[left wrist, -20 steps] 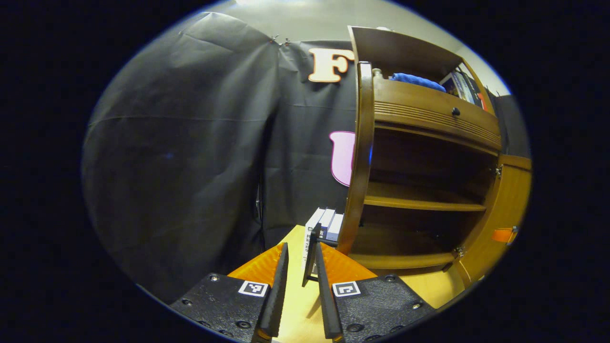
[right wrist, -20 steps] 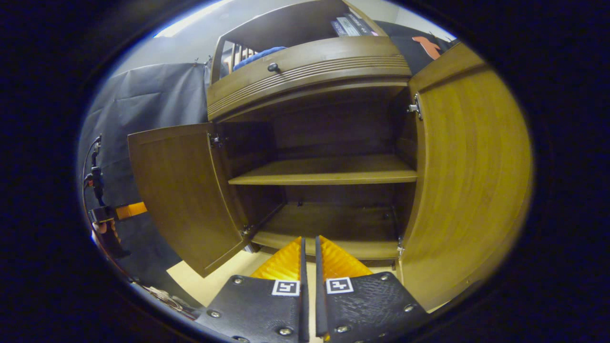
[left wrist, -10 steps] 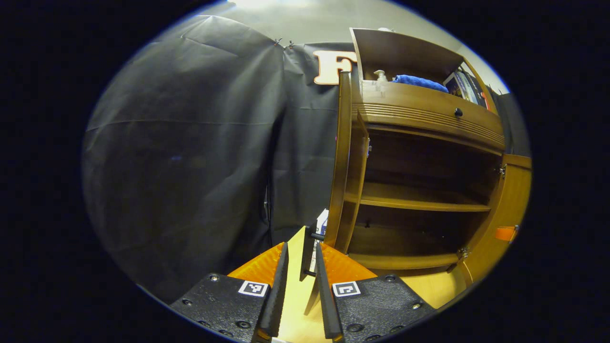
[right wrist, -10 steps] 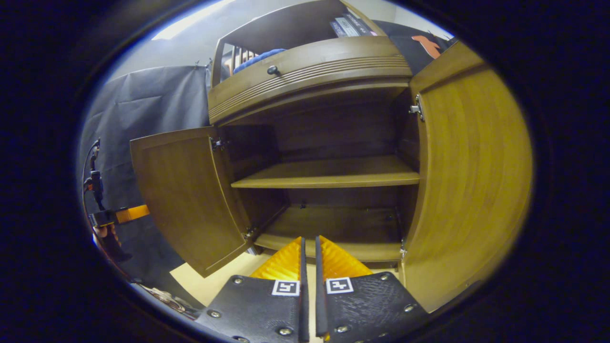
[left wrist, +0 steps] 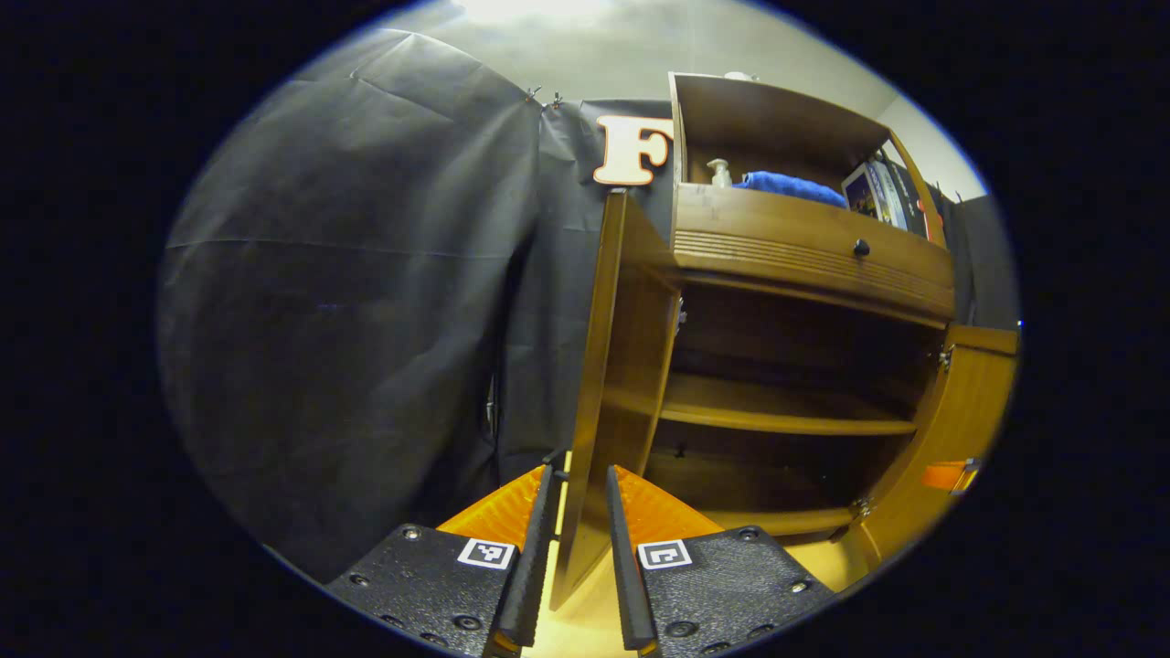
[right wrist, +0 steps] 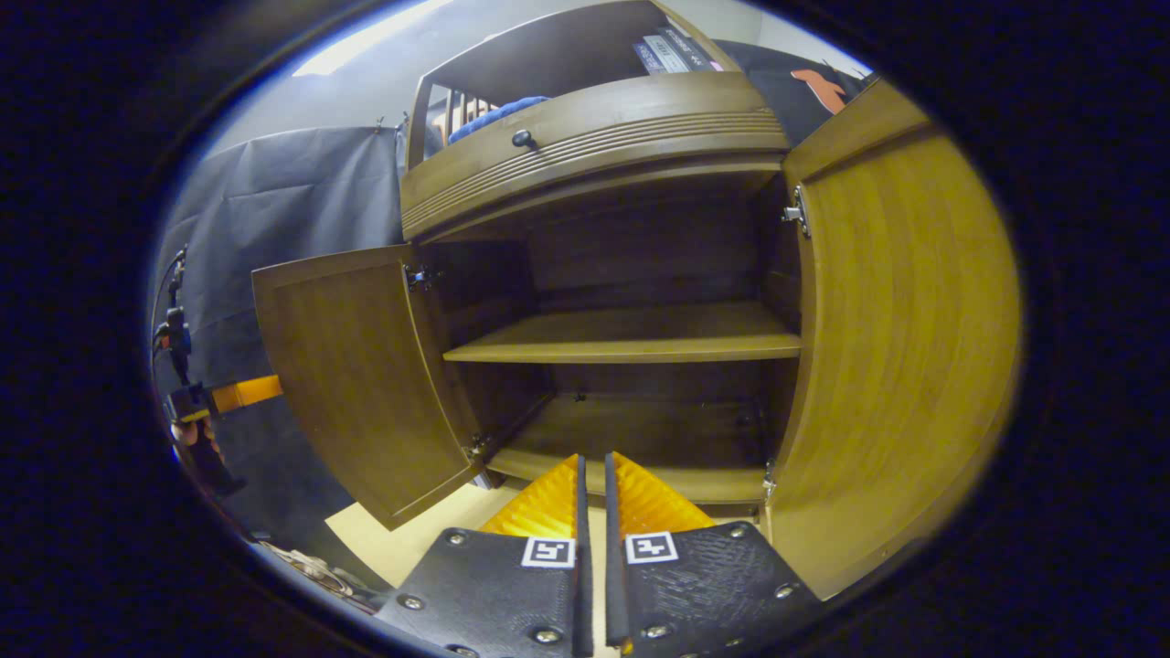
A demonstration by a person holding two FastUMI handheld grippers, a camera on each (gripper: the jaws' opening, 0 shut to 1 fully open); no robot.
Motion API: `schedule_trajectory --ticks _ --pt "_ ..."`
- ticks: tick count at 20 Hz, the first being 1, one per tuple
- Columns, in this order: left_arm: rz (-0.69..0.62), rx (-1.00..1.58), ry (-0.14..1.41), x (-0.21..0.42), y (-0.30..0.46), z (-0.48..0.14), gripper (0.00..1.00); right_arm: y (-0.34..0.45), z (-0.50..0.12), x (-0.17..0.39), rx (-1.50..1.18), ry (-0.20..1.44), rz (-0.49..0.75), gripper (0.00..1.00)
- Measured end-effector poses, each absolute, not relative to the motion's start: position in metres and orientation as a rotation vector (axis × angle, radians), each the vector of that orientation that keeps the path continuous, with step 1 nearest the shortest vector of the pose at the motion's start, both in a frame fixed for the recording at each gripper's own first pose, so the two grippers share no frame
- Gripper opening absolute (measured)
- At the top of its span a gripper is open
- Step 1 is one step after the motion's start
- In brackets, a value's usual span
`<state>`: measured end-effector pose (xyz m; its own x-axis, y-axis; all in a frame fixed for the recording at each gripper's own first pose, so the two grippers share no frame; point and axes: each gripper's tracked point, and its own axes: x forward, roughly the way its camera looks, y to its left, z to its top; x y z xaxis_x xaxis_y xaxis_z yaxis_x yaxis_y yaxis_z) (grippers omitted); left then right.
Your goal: Open the right door of the double-door shoe cabinet with the right hand, and open the left door with the left hand.
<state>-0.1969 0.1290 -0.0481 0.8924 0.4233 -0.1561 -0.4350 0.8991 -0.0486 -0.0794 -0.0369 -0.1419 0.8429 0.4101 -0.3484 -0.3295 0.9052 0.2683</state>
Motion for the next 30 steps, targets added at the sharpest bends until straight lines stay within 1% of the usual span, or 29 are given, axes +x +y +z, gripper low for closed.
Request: schedule_trajectory --ticks 2,5,7,9,10,11,14,23,24,30 --pt "0.433 -0.087 0.111 -0.189 0.122 -0.035 0.27 -0.040 -0.141 -0.080 0.204 0.411 0.386 0.06" --pt "0.450 -0.078 0.115 -0.188 0.121 -0.032 0.43 -0.046 -0.140 -0.080 0.201 0.404 0.371 0.06" --pt "0.446 -0.061 0.095 -0.185 0.114 -0.020 0.43 -0.050 -0.141 -0.080 0.199 0.406 0.362 0.06" --pt "0.410 -0.062 0.051 -0.179 0.097 -0.001 0.43 -0.053 -0.142 -0.079 0.197 0.408 0.357 0.06" --pt "0.386 -0.063 0.028 -0.172 0.087 0.008 0.35 -0.054 -0.143 -0.080 0.196 0.408 0.355 0.06" --pt "0.365 -0.064 0.012 -0.164 0.079 0.016 0.43 -0.055 -0.143 -0.079 0.196 0.408 0.353 0.06" --pt "0.294 -0.063 -0.026 -0.143 0.053 0.033 0.43 -0.056 -0.140 -0.078 0.198 0.398 0.346 0.06" --pt "0.121 -0.007 -0.015 -0.093 -0.009 0.034 0.43 -0.080 -0.099 -0.072 0.205 0.301 0.265 0.06" --pt "0.097 -0.007 -0.016 -0.089 -0.018 0.034 0.35 -0.083 -0.096 -0.071 0.204 0.294 0.254 0.06" --pt "-0.035 -0.006 -0.003 -0.054 -0.061 0.027 0.35 -0.107 -0.085 -0.073 0.199 0.270 0.180 0.06"
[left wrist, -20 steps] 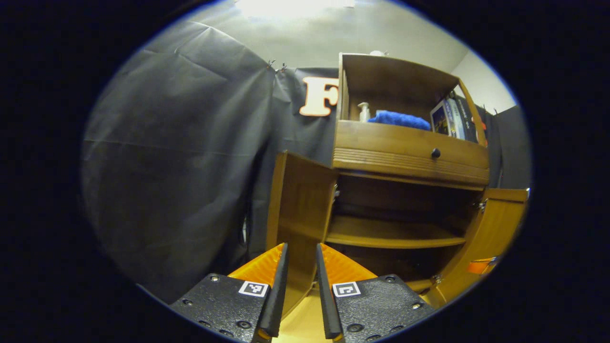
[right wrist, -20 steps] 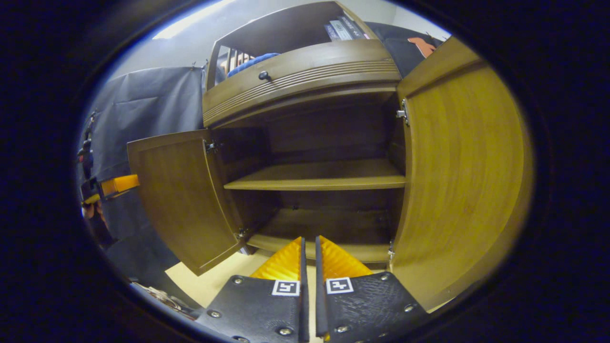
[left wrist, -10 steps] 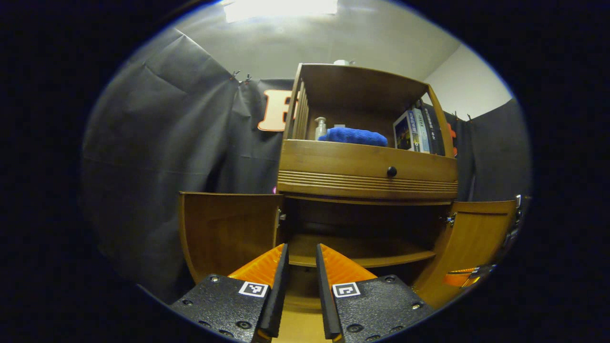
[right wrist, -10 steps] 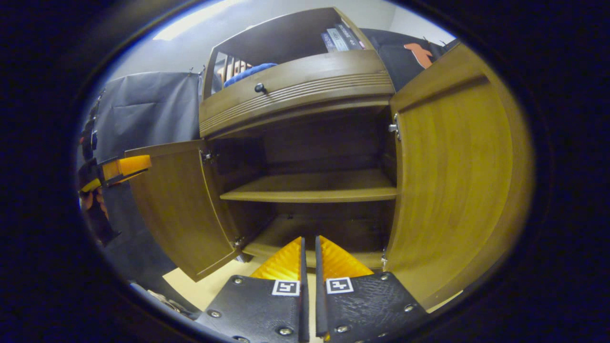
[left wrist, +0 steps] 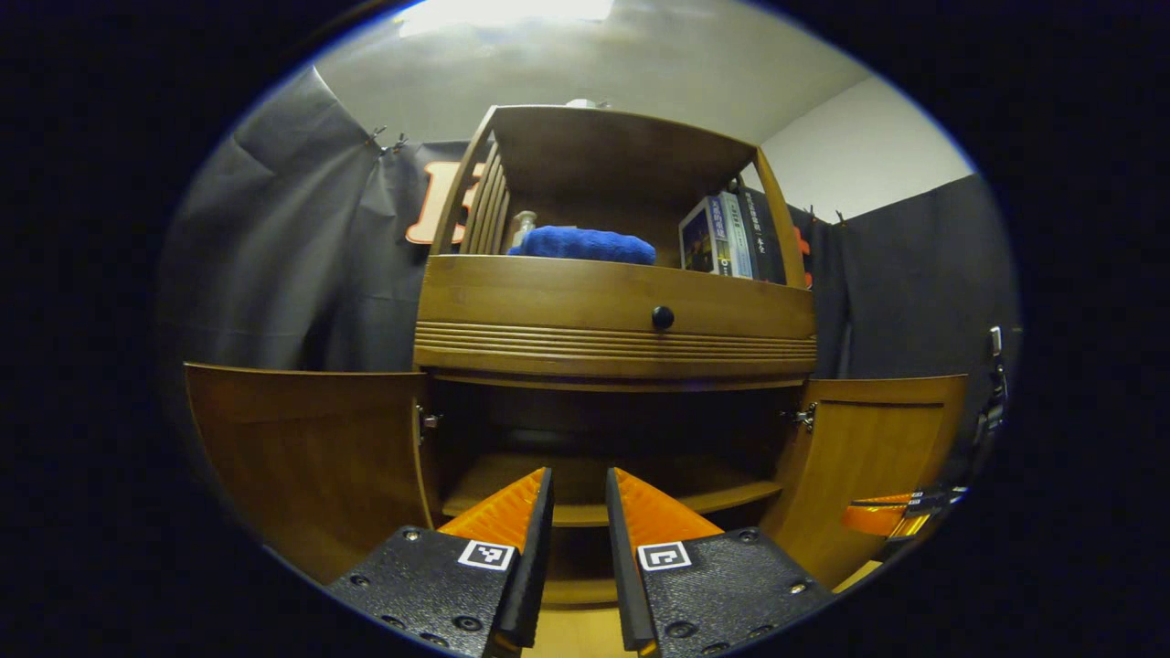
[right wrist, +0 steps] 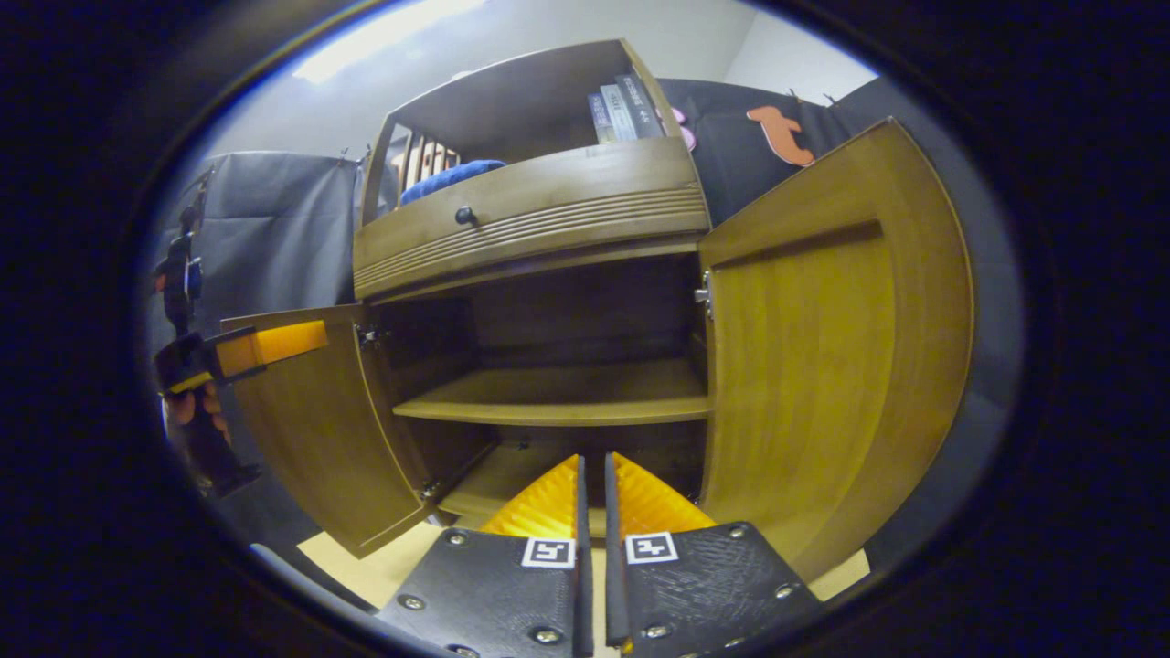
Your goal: Open the right door of the double-door shoe cabinet with the right hand, and open the left door with the left hand.
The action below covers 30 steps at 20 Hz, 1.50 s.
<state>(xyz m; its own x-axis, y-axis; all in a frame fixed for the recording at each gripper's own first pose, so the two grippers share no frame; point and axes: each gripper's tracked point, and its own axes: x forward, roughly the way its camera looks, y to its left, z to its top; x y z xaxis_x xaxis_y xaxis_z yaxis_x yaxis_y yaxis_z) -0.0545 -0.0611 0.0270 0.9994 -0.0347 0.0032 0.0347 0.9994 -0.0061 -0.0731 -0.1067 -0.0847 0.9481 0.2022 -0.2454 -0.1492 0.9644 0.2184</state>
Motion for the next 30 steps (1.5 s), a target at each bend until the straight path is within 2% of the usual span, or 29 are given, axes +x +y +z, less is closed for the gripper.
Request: schedule_trajectory --ticks 12,13,14,15,16,18,19,22,24,27,28,30 --pt "-0.221 0.013 -0.003 -0.020 -0.139 0.020 0.35 -0.147 -0.040 -0.079 0.177 0.168 0.047 0.06" --pt "-0.230 0.025 -0.009 -0.019 -0.145 0.020 0.43 -0.150 -0.036 -0.081 0.179 0.158 0.035 0.06" --pt "-0.236 0.040 -0.016 -0.018 -0.150 0.021 0.27 -0.151 -0.034 -0.080 0.185 0.148 0.037 0.06" --pt "-0.241 0.051 -0.022 -0.018 -0.155 0.022 0.35 -0.151 -0.031 -0.080 0.188 0.142 0.032 0.11" --pt "-0.256 0.052 -0.025 -0.018 -0.162 0.022 0.35 -0.154 -0.031 -0.077 0.183 0.135 0.021 0.21" --pt "-0.295 0.033 -0.022 -0.020 -0.179 0.019 0.43 -0.153 -0.025 -0.079 0.179 0.121 0.019 0.27" --pt "-0.313 0.022 -0.022 -0.021 -0.185 0.018 0.46 -0.151 -0.022 -0.077 0.176 0.114 0.028 0.45" --pt "-0.324 0.010 -0.024 -0.017 -0.193 0.018 0.99 -0.151 -0.015 -0.075 0.154 0.086 0.027 1.00" --pt "-0.325 0.010 -0.027 -0.018 -0.195 0.018 0.94 -0.152 -0.012 -0.076 0.132 0.073 0.020 1.00" --pt "-0.327 0.016 -0.032 -0.016 -0.195 0.018 0.94 -0.154 -0.008 -0.076 0.133 0.058 0.019 1.00" --pt "-0.325 0.017 -0.034 -0.016 -0.195 0.019 0.94 -0.155 -0.007 -0.077 0.138 0.055 0.020 0.97" --pt "-0.324 0.016 -0.033 -0.017 -0.195 0.019 0.94 -0.155 -0.005 -0.077 0.140 0.046 0.021 1.00"
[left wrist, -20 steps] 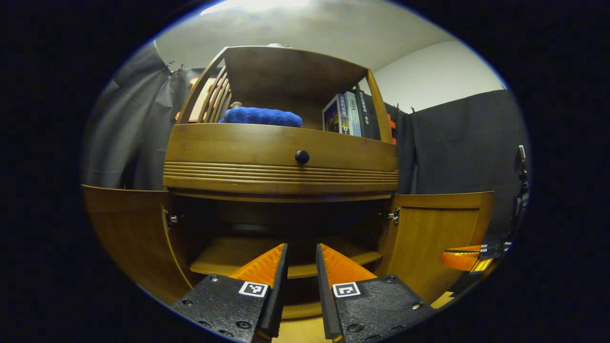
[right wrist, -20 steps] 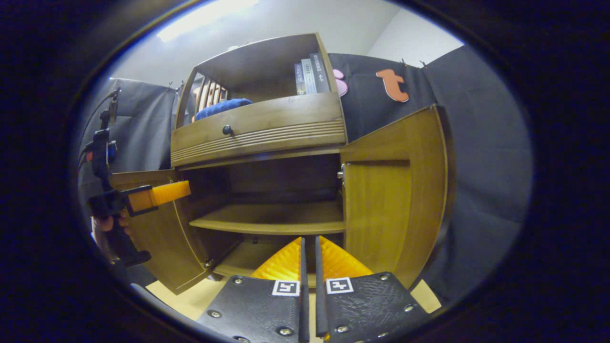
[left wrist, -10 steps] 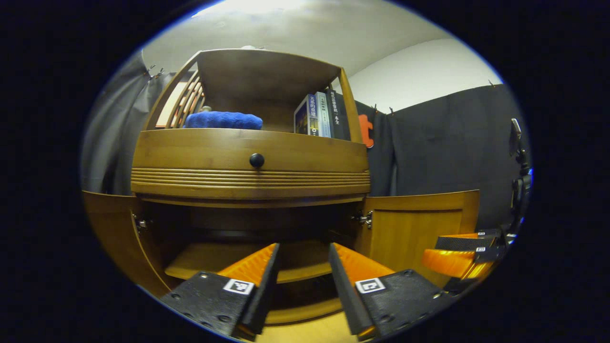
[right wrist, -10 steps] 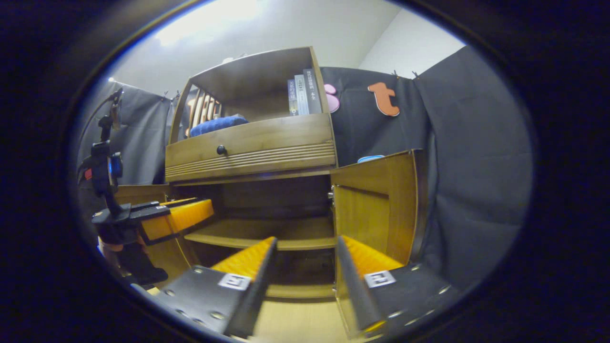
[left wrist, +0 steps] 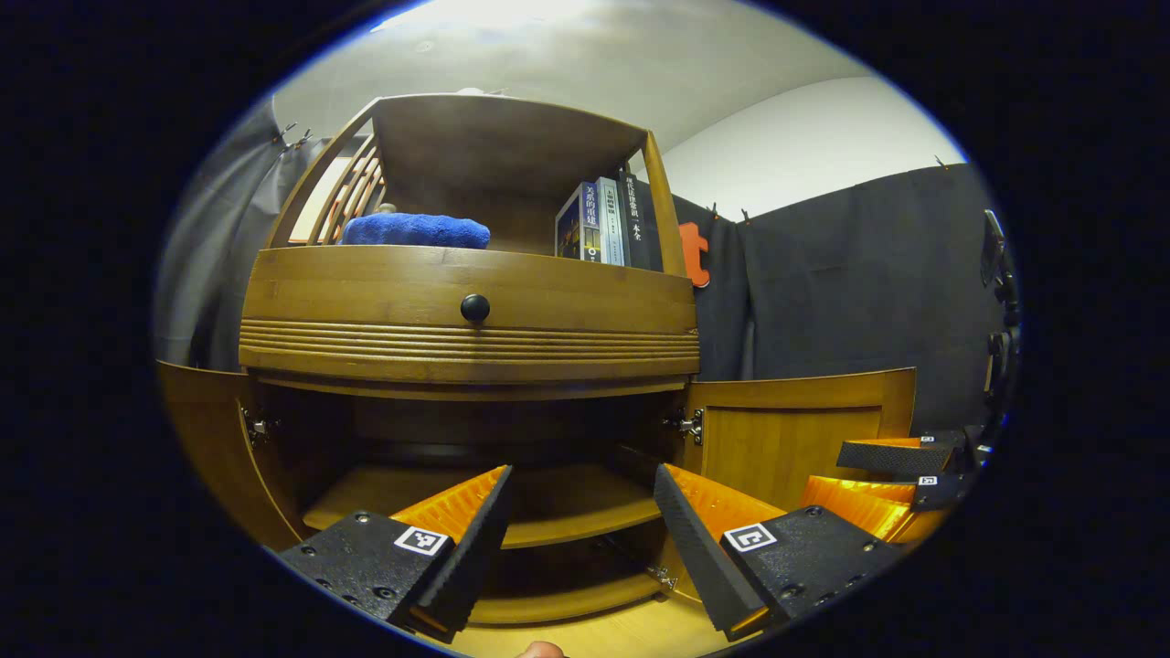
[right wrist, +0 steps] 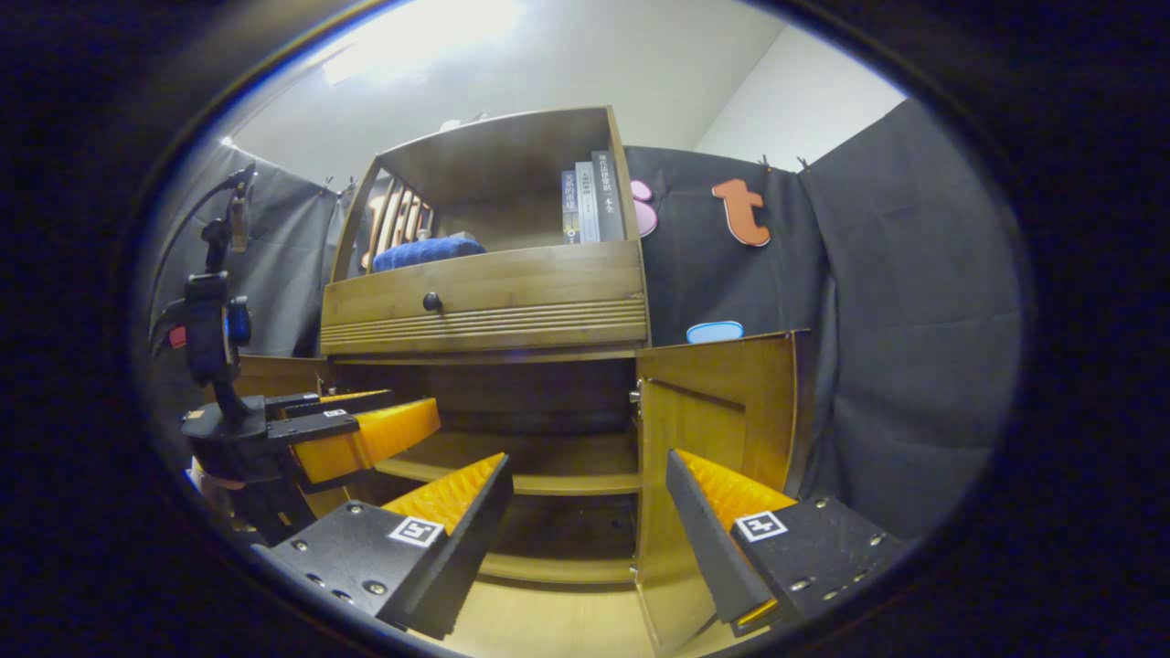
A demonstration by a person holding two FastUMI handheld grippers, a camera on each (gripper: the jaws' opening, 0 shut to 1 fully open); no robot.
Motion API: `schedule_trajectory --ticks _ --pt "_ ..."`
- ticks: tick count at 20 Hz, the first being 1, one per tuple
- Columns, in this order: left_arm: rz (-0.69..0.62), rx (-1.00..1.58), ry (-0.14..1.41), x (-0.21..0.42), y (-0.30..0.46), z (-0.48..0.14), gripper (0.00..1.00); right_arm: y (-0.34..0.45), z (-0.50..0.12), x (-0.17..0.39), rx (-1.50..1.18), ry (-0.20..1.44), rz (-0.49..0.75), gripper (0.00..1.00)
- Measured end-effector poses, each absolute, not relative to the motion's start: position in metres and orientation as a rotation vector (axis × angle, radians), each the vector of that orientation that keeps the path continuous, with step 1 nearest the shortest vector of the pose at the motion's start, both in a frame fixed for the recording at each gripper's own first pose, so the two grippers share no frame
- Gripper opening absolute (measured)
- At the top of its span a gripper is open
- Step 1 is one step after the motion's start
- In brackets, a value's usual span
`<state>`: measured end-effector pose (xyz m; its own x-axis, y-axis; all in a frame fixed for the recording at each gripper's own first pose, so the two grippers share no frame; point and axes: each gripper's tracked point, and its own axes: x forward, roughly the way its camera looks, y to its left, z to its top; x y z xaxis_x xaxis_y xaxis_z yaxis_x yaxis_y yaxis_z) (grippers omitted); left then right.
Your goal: Open the right door of the double-door shoe cabinet with the right hand, and open the left door with the left hand.
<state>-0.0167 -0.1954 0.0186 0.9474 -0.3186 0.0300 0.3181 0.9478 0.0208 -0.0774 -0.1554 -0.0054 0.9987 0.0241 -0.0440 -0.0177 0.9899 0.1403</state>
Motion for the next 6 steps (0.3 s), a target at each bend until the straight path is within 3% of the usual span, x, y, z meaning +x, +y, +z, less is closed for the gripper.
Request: schedule_trajectory --ticks 6 --pt "-0.330 0.009 -0.034 -0.0218 -0.2027 0.0188 0.94 -0.1615 0.0037 -0.0862 0.125 0.014 0.017 1.00"
